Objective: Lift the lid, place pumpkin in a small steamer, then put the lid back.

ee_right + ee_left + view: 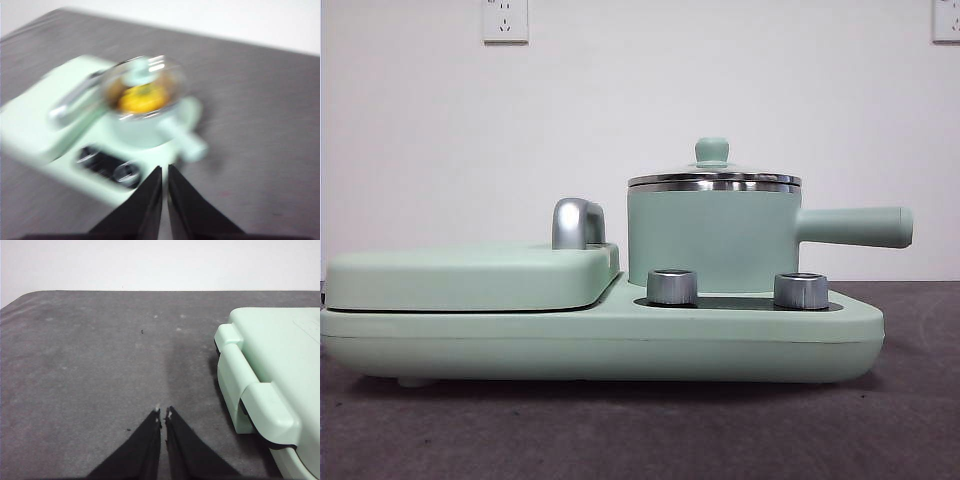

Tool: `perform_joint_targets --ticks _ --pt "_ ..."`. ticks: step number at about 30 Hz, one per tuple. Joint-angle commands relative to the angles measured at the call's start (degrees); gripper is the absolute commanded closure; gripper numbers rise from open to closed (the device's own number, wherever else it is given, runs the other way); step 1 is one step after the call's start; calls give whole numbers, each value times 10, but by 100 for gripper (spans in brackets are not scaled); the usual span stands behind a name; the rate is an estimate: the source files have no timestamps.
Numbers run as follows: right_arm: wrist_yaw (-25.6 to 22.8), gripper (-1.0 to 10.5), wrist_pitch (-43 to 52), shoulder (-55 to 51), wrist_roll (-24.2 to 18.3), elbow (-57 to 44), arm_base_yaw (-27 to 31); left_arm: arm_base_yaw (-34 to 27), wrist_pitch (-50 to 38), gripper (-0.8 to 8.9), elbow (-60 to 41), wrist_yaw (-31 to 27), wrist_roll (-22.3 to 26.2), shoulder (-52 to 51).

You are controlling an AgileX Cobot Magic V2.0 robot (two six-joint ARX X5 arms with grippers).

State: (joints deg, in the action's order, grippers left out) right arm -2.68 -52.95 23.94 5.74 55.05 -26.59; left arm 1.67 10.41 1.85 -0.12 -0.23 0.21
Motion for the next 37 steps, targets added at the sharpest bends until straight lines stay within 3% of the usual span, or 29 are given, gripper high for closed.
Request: perform_joint_targets --ticks 1,8,11,17,28,37 --pt "-24 930 69 -23 -6 -40 39 0 3 794 -11 -2 -5 -1" --pt "-99 930 284 -80 -51 -217 130 0 3 794 -11 -2 -5 -1" --pt "-94 930 353 -105 -77 -294 175 0 3 794 -11 -2 -5 -1" --pt "-78 930 442 -155 -72 -415 249 0 3 794 -11 -2 -5 -1" --pt "-91 930 469 -211 -50 -502 268 0 3 794 -11 -2 -5 -1" --pt "1 930 453 -237 -47 -544 267 0 3 794 -11 -2 -5 -1"
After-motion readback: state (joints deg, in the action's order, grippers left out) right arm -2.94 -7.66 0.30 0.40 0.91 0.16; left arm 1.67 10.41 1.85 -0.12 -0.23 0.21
